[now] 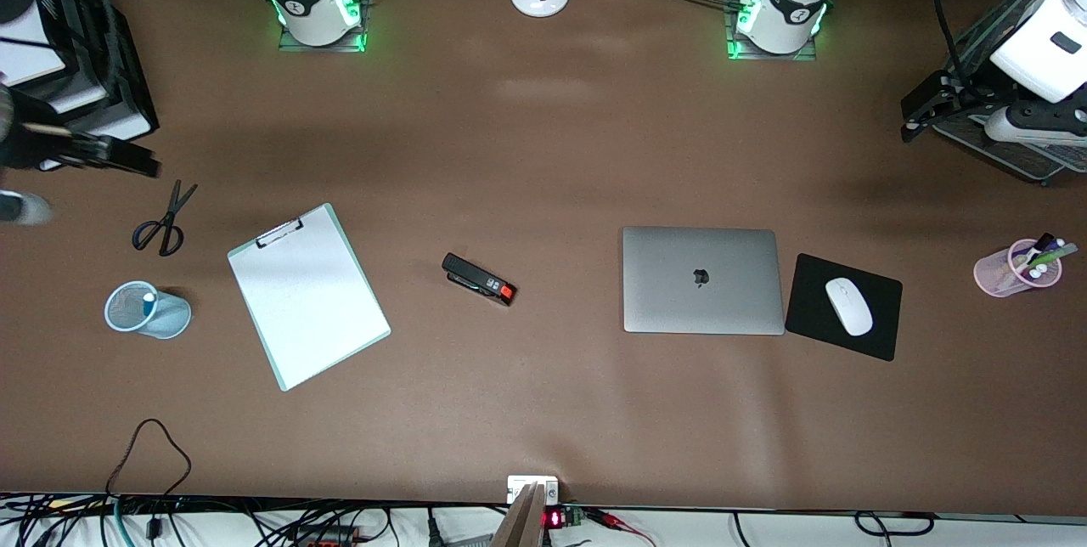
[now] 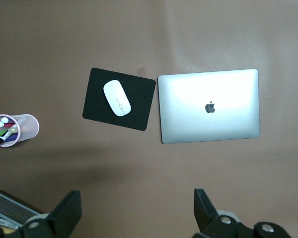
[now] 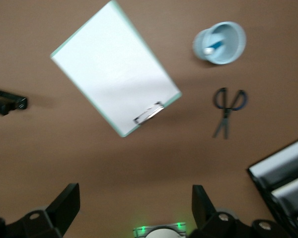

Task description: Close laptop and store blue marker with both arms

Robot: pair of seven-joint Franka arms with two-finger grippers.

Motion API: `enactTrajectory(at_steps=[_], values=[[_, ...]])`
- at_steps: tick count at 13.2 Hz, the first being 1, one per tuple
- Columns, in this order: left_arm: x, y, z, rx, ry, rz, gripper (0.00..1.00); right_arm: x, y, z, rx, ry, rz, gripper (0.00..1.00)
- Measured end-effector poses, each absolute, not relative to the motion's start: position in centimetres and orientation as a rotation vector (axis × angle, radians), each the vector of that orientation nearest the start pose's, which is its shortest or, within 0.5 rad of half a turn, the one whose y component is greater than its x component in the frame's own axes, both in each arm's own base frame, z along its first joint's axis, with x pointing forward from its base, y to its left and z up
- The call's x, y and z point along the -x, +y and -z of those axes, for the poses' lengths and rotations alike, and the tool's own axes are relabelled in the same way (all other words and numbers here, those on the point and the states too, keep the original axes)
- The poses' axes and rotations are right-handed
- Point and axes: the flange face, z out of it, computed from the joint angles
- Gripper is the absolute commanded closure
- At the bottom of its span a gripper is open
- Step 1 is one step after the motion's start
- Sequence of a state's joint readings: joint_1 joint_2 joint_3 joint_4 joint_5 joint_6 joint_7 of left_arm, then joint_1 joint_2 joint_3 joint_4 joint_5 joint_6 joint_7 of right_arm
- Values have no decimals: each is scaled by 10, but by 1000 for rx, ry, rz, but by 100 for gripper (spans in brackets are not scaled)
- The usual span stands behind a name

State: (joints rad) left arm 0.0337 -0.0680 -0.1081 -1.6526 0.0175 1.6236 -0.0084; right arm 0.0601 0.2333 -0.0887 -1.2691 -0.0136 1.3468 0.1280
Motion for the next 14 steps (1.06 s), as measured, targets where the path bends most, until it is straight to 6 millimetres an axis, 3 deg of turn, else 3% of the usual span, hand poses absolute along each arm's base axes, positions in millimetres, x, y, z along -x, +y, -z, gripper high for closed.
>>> enactTrajectory(at_steps=[2, 3, 8, 11, 14], values=[[-537, -41, -627, 3116, 106, 62, 0, -595, -47, -620, 3161, 218, -204, 0], [-537, -41, -627, 3116, 107, 62, 0, -596, -54, -618, 3162, 194, -188, 0], [-536, -42, -627, 3116, 107, 61, 0, -595, -48, -607, 3163, 164, -136, 0], [-536, -42, -627, 3116, 108, 61, 0, -571, -49, -600, 3155, 161, -100, 0], [-536, -42, -627, 3116, 109, 60, 0, -555, -46, -608, 3151, 152, -103, 0]])
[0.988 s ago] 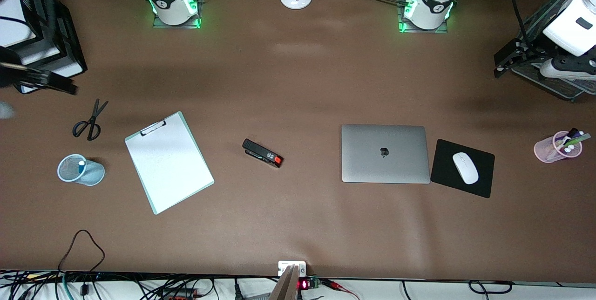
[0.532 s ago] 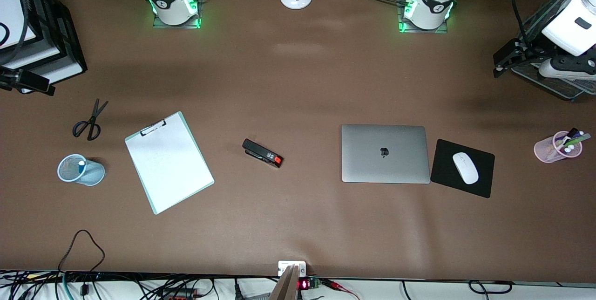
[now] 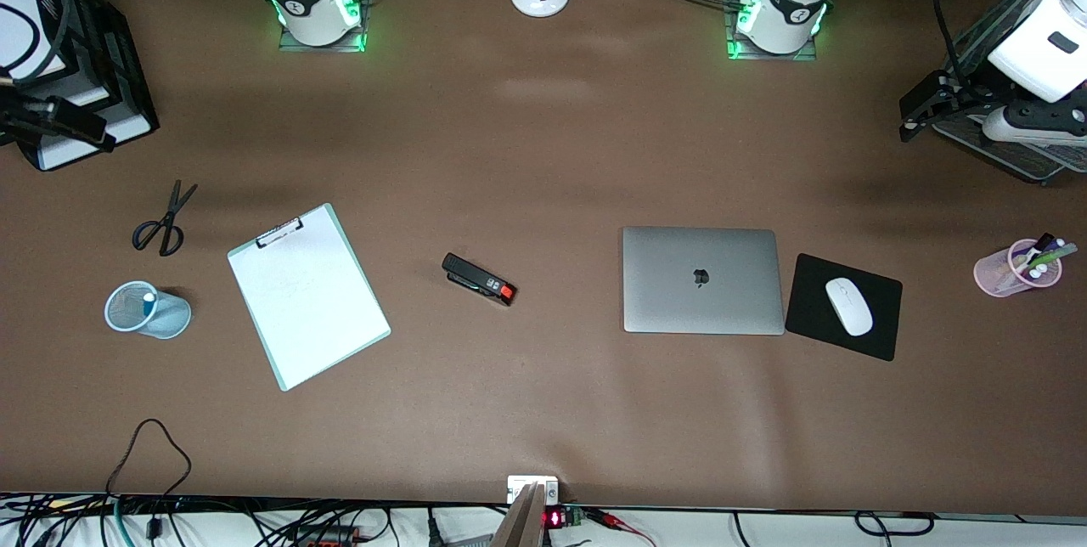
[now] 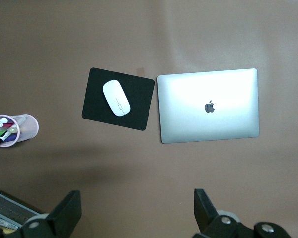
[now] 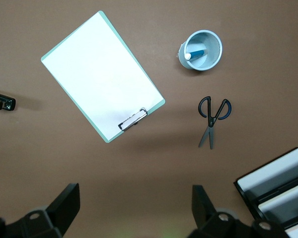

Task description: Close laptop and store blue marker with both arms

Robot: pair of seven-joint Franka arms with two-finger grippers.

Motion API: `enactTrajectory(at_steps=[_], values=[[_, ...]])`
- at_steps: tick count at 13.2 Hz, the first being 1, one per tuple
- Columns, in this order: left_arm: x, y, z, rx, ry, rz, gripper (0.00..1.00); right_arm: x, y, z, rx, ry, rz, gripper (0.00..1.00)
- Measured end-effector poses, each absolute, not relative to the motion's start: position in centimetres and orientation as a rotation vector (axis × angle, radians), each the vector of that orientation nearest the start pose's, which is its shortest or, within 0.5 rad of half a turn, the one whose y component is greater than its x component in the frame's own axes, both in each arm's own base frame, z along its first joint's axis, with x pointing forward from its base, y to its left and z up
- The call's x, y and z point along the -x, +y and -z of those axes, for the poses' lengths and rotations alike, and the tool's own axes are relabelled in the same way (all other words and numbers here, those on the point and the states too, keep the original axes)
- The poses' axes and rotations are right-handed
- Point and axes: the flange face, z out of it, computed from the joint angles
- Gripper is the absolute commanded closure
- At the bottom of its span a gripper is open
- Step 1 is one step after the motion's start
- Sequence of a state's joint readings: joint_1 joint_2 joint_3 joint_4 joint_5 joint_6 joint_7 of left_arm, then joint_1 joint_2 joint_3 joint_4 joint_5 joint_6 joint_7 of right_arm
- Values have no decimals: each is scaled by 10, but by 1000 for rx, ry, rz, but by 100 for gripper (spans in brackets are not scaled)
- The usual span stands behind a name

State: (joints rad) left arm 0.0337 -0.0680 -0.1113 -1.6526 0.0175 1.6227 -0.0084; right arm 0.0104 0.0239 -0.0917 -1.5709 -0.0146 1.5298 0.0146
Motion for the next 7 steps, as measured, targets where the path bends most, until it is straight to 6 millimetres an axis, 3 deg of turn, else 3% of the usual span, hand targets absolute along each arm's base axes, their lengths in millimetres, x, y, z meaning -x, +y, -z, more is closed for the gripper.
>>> enactTrajectory(at_steps=[7], values=[[-536, -45, -627, 3115, 118, 60, 0, -553, -46, -610, 3151, 117, -99, 0]])
